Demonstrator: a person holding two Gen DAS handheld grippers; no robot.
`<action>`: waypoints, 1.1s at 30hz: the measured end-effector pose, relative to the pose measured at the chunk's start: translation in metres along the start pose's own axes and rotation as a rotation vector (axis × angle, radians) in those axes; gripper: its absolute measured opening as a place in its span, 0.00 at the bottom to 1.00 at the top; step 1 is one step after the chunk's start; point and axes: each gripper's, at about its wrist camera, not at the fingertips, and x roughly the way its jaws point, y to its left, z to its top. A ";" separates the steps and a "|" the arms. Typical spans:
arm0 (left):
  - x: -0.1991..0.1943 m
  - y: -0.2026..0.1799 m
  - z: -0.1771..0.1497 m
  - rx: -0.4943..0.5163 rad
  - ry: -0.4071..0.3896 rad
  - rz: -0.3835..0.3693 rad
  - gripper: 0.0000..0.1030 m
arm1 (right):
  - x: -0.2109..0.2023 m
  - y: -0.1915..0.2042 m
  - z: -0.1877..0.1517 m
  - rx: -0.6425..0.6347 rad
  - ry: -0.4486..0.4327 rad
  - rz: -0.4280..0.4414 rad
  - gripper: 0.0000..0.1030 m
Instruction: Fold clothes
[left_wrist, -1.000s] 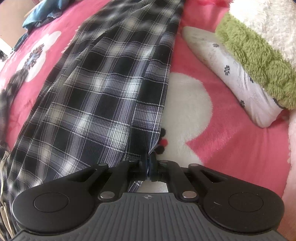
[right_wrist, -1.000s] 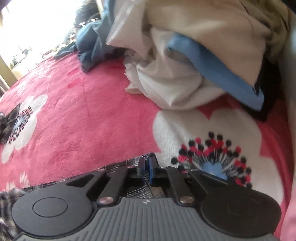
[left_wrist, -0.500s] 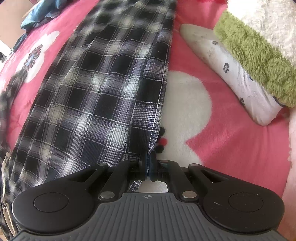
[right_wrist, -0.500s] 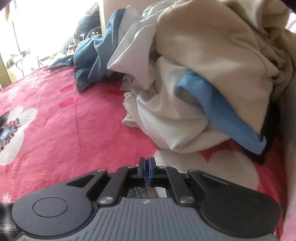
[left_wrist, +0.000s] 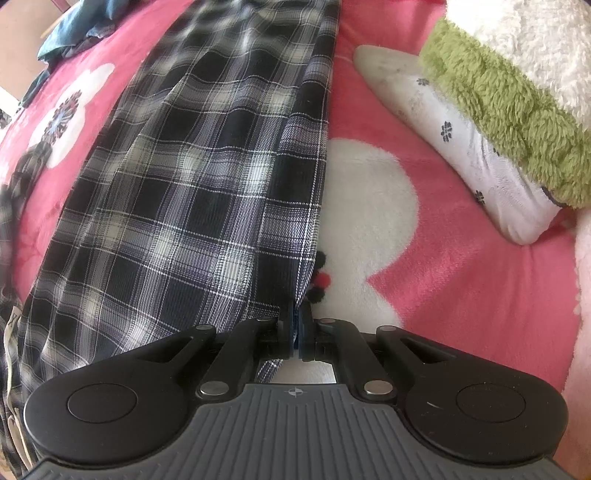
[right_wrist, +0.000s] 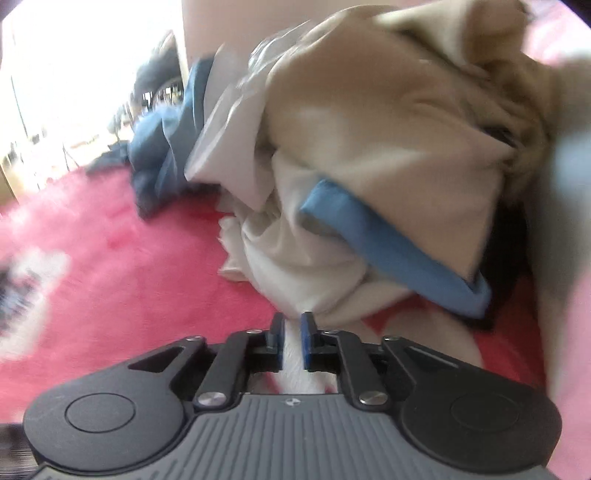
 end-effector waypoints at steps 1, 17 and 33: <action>0.001 0.001 0.000 0.000 0.000 0.000 0.00 | -0.018 -0.004 -0.003 0.018 0.012 0.024 0.14; 0.006 0.007 0.005 0.011 -0.008 0.020 0.00 | -0.107 0.015 -0.171 -0.378 0.143 -0.093 0.35; 0.008 0.009 0.004 0.002 -0.011 0.012 0.01 | -0.067 0.033 -0.168 -0.714 0.085 -0.234 0.07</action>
